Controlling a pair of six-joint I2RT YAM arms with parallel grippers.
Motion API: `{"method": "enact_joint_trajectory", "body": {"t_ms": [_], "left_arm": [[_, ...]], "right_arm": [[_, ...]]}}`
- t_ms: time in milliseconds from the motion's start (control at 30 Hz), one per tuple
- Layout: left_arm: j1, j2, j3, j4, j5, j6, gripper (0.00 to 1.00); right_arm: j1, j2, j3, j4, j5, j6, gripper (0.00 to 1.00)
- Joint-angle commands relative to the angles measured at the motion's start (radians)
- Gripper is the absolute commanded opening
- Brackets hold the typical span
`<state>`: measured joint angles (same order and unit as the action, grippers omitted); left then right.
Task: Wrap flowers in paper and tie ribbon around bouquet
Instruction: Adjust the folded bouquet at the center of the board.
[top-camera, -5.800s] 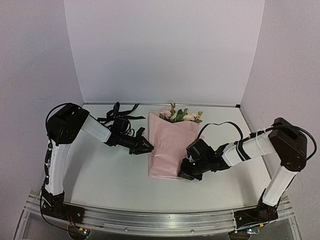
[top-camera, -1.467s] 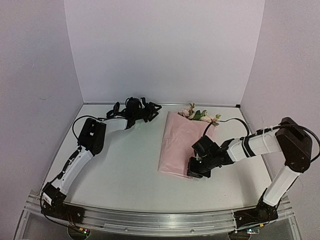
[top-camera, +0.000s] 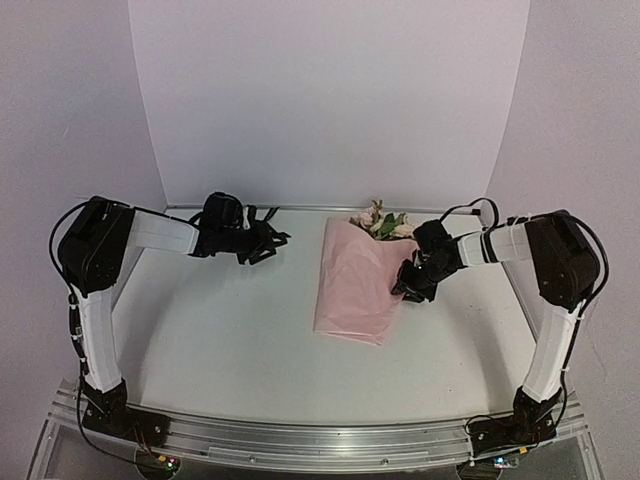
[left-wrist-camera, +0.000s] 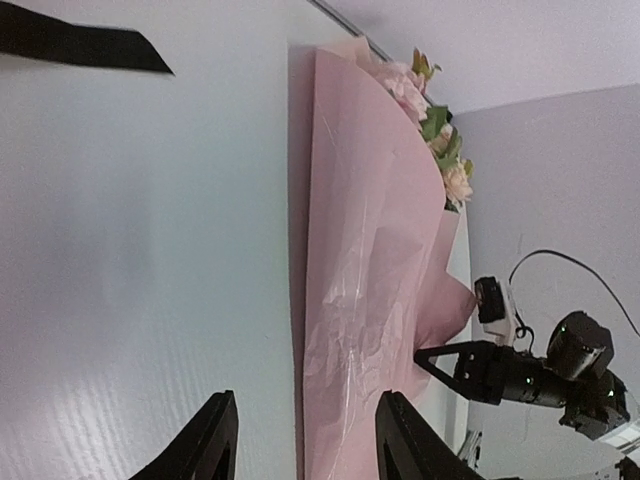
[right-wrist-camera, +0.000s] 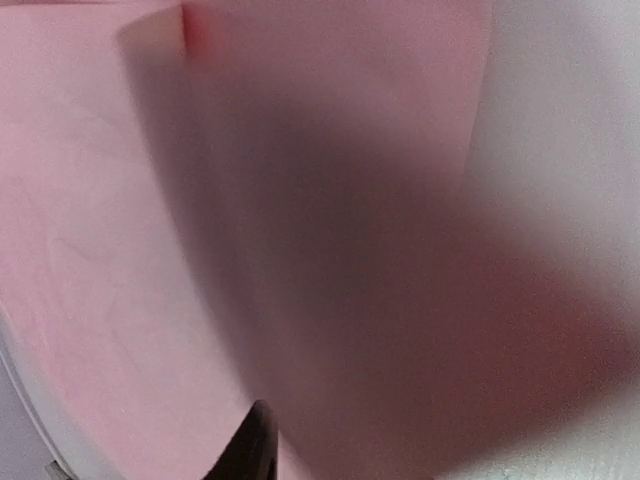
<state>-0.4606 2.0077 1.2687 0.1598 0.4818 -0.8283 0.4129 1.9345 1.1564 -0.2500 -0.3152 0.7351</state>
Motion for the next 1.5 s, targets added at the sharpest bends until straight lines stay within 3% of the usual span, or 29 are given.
{"method": "enact_joint_trajectory", "body": {"t_ms": [0, 167, 333, 600, 1033, 1133, 1300, 1467], "left_arm": [[0.051, -0.044, -0.004, -0.022, -0.08, -0.001, 0.49], [0.079, -0.023, 0.03, -0.069, -0.102, 0.025, 0.48], [0.119, -0.014, 0.045, -0.109, -0.133, 0.034, 0.48], [0.191, 0.029, 0.104, -0.208, -0.204, 0.082, 0.48], [0.249, 0.136, 0.292, -0.313, -0.277, 0.131, 0.51], [0.251, 0.175, 0.359, -0.355, -0.333, 0.154, 0.54], [0.251, 0.242, 0.467, -0.414, -0.444, 0.202, 0.57], [0.251, 0.344, 0.608, -0.48, -0.519, 0.263, 0.57]], "right_arm": [[0.012, 0.042, 0.093, -0.046, -0.065, -0.126, 0.19], [0.076, 0.068, 0.149, -0.158, -0.059, -0.258, 0.06], [0.152, 0.053, 0.101, -0.184, -0.068, -0.335, 0.0], [0.181, -0.002, 0.019, -0.221, 0.045, -0.384, 0.0], [0.07, 0.06, 0.166, -0.289, 0.048, -0.451, 0.04], [0.068, 0.07, 0.192, -0.313, 0.058, -0.454, 0.19], [0.068, 0.004, 0.169, -0.329, 0.086, -0.412, 0.59], [0.068, -0.095, 0.124, -0.333, 0.113, -0.356, 0.75]]}}
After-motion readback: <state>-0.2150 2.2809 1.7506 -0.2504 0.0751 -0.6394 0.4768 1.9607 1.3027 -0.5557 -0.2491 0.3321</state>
